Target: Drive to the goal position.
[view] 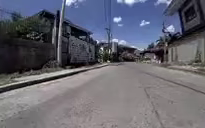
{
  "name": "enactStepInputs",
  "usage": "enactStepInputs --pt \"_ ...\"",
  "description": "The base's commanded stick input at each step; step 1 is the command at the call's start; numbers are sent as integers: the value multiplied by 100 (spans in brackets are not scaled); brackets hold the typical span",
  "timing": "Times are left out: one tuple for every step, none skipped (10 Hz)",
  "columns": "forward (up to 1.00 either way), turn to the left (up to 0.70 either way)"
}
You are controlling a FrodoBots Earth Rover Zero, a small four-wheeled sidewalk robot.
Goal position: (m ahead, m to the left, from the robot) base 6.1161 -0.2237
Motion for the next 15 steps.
enactStepInputs --pt "100 0" --pt "100 0" --pt "100 0" --pt "100 0" --pt "100 0" --pt "100 -3" --pt "100 -27" --pt "100 -40" --pt "100 -40" --pt "100 -40" --pt "100 -40" --pt "100 -40" --pt "100 -40" --pt "100 -40" --pt "100 -40"
